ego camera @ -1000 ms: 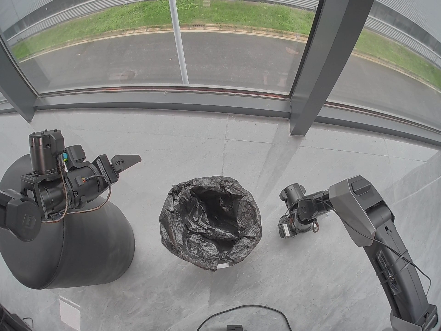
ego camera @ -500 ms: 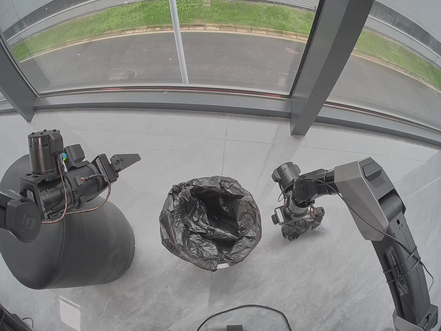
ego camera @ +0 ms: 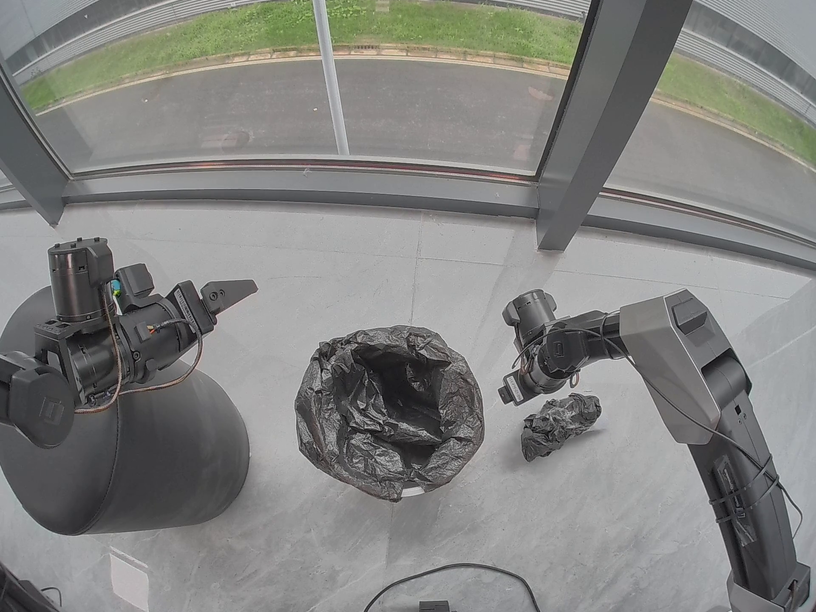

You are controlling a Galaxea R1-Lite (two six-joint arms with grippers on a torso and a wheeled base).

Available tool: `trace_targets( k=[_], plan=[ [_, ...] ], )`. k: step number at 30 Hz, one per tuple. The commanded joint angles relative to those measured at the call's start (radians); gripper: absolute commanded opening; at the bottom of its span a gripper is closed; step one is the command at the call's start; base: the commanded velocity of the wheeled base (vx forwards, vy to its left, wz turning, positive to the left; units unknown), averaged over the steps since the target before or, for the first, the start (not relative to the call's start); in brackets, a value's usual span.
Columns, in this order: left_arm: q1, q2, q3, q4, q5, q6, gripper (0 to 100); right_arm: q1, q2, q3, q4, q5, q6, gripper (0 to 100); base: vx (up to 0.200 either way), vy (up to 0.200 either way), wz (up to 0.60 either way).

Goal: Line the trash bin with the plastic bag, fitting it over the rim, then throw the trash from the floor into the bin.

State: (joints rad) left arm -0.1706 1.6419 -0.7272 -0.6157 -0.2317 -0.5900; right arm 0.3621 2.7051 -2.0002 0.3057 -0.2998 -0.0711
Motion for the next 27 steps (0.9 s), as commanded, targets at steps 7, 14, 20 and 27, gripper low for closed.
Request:
trace_targets(
  k=[7, 14, 20, 27],
  plan=[
    [0.0, 0.003, 0.0, -0.001, 0.0, -0.002, 100, -0.037, 0.044, 0.0, 0.012, -0.131, -0.021, 100, 0.0, 0.0, 0.0],
    [0.0, 0.009, 0.0, -0.001, 0.0, -0.001, 100, -0.104, 0.061, 0.0, 0.116, -0.208, 0.146, 100, 0.0, 0.0, 0.0],
    [0.0, 0.015, 0.0, -0.001, 0.0, -0.001, 100, -0.126, 0.064, 0.0, 0.173, -0.209, 0.221, 100, 0.0, 0.0, 0.0],
    [-0.001, 0.022, 0.002, -0.001, 0.0, -0.001, 100, -0.123, 0.097, 0.0, 0.138, -0.199, 0.226, 100, 0.0, 0.0, 0.0]
  ],
)
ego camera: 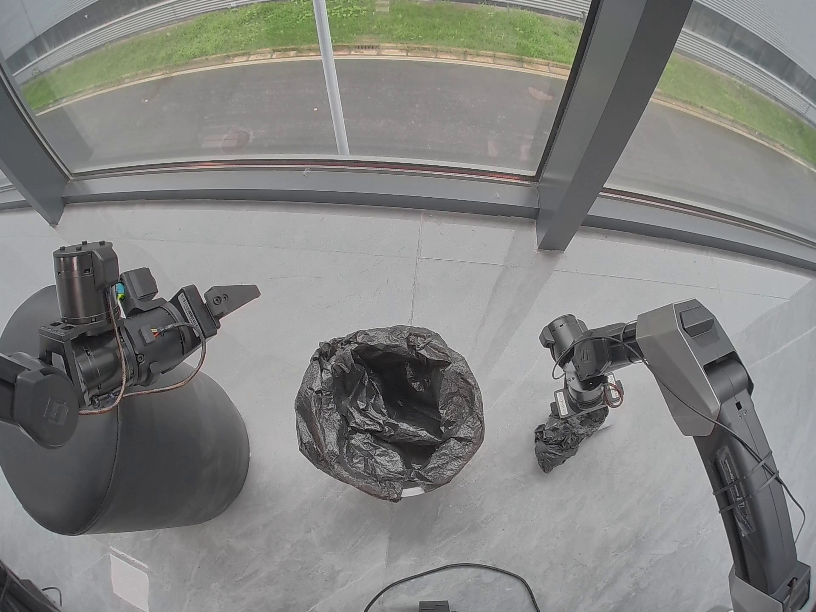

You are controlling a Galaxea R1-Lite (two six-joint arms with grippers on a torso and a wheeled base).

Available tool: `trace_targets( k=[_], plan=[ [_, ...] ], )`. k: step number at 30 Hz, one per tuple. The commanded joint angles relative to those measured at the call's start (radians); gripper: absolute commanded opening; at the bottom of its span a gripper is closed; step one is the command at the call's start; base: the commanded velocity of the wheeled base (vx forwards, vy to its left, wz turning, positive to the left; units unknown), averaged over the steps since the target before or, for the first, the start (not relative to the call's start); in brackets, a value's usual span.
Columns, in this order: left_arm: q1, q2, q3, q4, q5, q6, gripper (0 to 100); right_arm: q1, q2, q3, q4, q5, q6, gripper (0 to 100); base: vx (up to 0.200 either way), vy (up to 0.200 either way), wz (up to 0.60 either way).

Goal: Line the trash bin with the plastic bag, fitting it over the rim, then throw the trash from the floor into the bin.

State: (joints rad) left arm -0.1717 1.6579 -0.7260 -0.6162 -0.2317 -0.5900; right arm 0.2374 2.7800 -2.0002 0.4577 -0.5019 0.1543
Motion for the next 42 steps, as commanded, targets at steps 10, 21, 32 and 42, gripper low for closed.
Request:
trace_targets(
  k=[10, 21, 32, 42],
  plan=[
    [0.0, 0.008, 0.005, -0.004, 0.0, 0.001, 100, 0.008, 0.072, 0.0, -0.047, 0.005, 0.002, 100, 0.0, 0.0, 0.0],
    [0.0, 0.011, 0.005, -0.004, 0.0, 0.001, 100, 0.008, 0.084, 0.0, -0.065, 0.005, 0.002, 0, 0.0, 0.0, 0.0],
    [0.0, 0.008, 0.005, -0.004, 0.0, 0.001, 100, 0.017, 0.056, 0.0, -0.057, 0.003, -0.001, 0, 0.0, 0.0, 0.0],
    [-0.002, -0.018, 0.016, -0.013, -0.003, -0.001, 100, 0.126, -0.215, 0.0, 0.088, -0.009, -0.028, 0, 0.0, 0.0, 0.0]
  ],
)
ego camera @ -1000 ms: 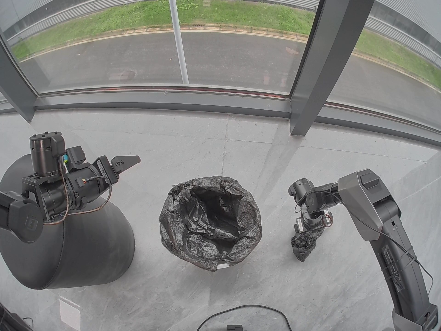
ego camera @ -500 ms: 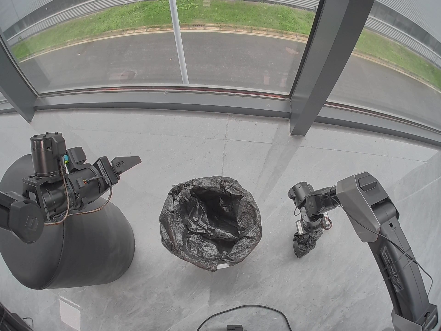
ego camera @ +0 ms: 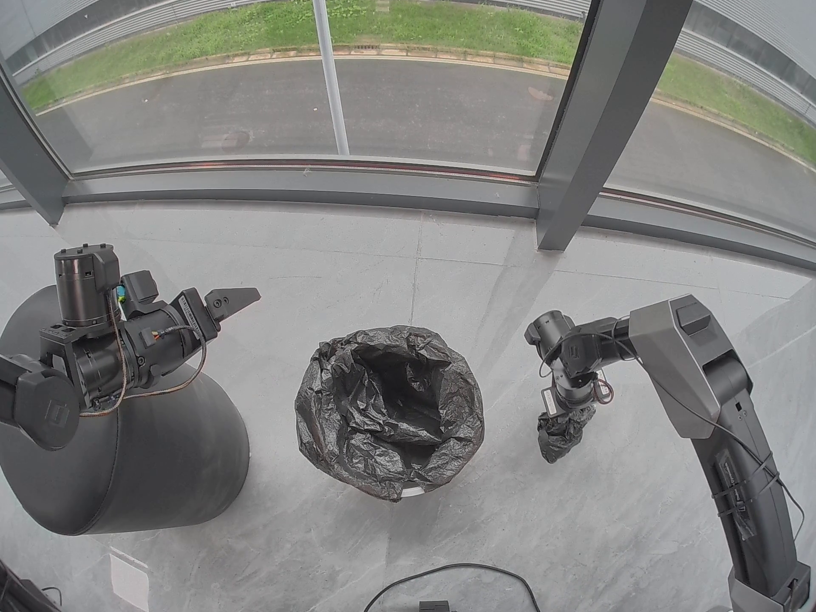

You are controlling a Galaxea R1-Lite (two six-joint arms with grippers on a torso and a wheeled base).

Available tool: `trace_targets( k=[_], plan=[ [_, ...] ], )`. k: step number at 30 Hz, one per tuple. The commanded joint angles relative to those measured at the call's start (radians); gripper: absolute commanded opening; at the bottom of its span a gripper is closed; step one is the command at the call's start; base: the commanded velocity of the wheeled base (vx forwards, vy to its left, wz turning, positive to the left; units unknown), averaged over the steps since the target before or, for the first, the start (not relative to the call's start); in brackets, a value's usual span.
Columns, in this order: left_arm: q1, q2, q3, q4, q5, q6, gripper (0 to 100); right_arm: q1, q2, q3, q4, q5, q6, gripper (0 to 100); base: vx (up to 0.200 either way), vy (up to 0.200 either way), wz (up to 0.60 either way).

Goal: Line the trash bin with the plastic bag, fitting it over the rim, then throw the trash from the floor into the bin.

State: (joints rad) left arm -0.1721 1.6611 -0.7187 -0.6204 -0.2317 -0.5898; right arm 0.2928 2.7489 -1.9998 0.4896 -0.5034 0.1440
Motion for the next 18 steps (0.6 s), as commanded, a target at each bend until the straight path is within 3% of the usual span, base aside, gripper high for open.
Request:
trace_targets(
  k=[1, 6, 7, 8, 10, 11, 13, 18],
  plan=[
    [-0.001, -0.024, 0.012, -0.015, -0.003, 0.001, 100, 0.086, -0.213, 0.0, 0.07, -0.009, -0.027, 0, 0.0, 0.0, 0.0],
    [-0.001, -0.032, 0.027, -0.048, -0.001, 0.001, 100, 0.143, -0.31, 0.0, 0.11, -0.043, -0.066, 0, 0.0, 0.0, 0.0],
    [-0.001, -0.04, 0.042, -0.081, -0.005, 0.001, 100, 0.198, -0.374, 0.0, 0.104, -0.104, -0.13, 0, 0.0, 0.0, 0.0],
    [-0.001, -0.041, 0.047, -0.091, -0.005, 0.001, 100, 0.226, -0.402, 0.0, 0.104, -0.119, -0.147, 0, 0.0, 0.0, 0.0],
    [-0.003, -0.043, 0.051, -0.101, -0.005, 0.001, 100, 0.256, -0.423, 0.0, 0.104, -0.127, -0.159, 0, 0.0, 0.0, 0.0],
    [-0.003, -0.05, 0.059, -0.116, -0.005, 0.002, 100, 0.33, -0.471, 0.0, 0.107, -0.141, -0.187, 0, 0.0, 0.0, 0.0],
    [-0.003, -0.058, 0.065, -0.122, -0.008, 0.004, 100, 0.398, -0.503, 0.0, 0.106, -0.168, -0.235, 0, 0.0, 0.0, 0.0],
    [-0.003, -0.057, 0.068, -0.122, -0.008, 0.004, 100, 0.502, -0.565, 0.0, 0.119, -0.196, -0.291, 0, 0.0, 0.0, 0.0]
  ],
)
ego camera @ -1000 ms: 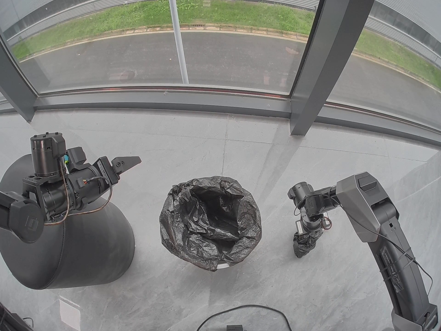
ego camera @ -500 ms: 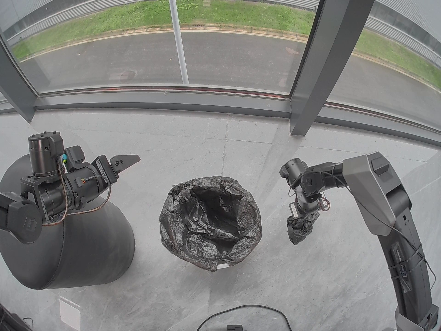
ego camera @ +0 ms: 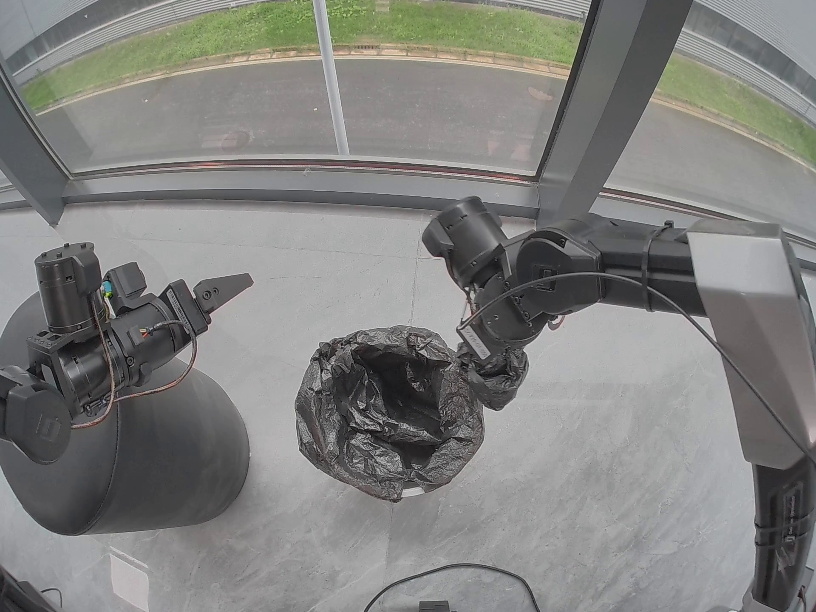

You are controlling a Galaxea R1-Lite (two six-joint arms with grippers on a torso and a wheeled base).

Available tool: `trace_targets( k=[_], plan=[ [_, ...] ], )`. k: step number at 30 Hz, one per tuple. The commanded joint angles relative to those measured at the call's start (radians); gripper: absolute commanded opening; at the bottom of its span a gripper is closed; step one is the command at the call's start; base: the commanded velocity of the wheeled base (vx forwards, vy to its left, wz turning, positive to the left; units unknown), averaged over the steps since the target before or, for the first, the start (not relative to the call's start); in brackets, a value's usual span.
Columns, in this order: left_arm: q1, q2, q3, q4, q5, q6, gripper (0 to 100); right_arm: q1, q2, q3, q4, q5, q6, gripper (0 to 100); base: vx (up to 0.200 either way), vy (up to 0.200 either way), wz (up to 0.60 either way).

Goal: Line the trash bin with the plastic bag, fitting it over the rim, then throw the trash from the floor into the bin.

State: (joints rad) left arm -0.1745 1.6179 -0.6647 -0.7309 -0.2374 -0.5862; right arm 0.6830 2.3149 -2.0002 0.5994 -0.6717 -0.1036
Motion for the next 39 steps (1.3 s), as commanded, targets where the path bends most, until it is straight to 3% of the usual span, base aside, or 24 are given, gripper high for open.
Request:
trace_targets(
  k=[1, 7, 11, 13, 14, 15, 16, 19, 21, 24, 32, 34, 39],
  plan=[
    [-0.002, -0.012, 0.016, -0.012, -0.002, 0.0, 100, 0.118, -0.14, 0.0, 0.014, -0.029, -0.044, 0, 0.0, 0.0, 0.0],
    [-0.013, -0.009, 0.017, -0.012, 0.0, 0.002, 100, 0.136, -0.166, 0.0, 0.039, -0.031, -0.002, 0, 0.0, 0.0, 0.0],
    [-0.016, -0.006, 0.019, -0.012, -0.002, 0.002, 100, 0.13, -0.157, 0.0, 0.185, -0.012, 0.185, 0, 0.0, 0.0, 0.0],
    [-0.016, -0.004, 0.025, -0.013, -0.002, 0.002, 100, 0.113, -0.155, 0.0, 0.303, 0.092, 0.335, 0, 0.0, 0.0, 0.0],
    [-0.016, -0.001, 0.028, -0.015, -0.002, 0.002, 100, 0.092, -0.157, 0.0, 0.37, 0.208, 0.435, 0, 0.0, 0.0, 0.0],
    [-0.017, 0.0, 0.028, -0.016, -0.002, 0.002, 100, 0.089, -0.157, 0.0, 0.376, 0.222, 0.446, 0, 0.0, 0.0, 0.0],
    [-0.017, 0.008, 0.031, -0.019, -0.002, 0.003, 100, 0.061, -0.16, 0.0, 0.438, 0.348, 0.529, 0, 0.0, 0.0, 0.0],
    [-0.023, 0.027, 0.031, -0.033, -0.002, 0.003, 100, 0.004, -0.149, 0.0, 0.49, 0.555, 0.636, 0, 0.0, 0.0, 0.0],
    [-0.023, 0.034, 0.033, -0.039, 0.0, 0.005, 100, -0.011, -0.132, 0.0, 0.484, 0.643, 0.677, 0, 0.0, 0.0, 0.0],
    [-0.023, 0.04, 0.034, -0.047, 0.0, 0.005, 100, -0.017, -0.103, 0.0, 0.448, 0.71, 0.699, 0, 0.0, 0.0, 0.0],
    [-0.023, 0.042, 0.033, -0.047, 0.0, 0.005, 100, -0.034, 0.012, 0.0, 0.235, 0.701, 0.702, 0, 0.0, 0.0, 0.0],
    [-0.023, 0.045, 0.033, -0.047, 0.0, 0.005, 100, -0.034, 0.04, 0.0, 0.174, 0.655, 0.703, 0, 0.0, 0.0, 0.0],
    [-0.023, 0.048, 0.034, -0.047, 0.0, 0.005, 100, -0.025, 0.06, 0.0, 0.099, 0.638, 0.705, 0, 0.0, 0.0, 0.0]
  ],
)
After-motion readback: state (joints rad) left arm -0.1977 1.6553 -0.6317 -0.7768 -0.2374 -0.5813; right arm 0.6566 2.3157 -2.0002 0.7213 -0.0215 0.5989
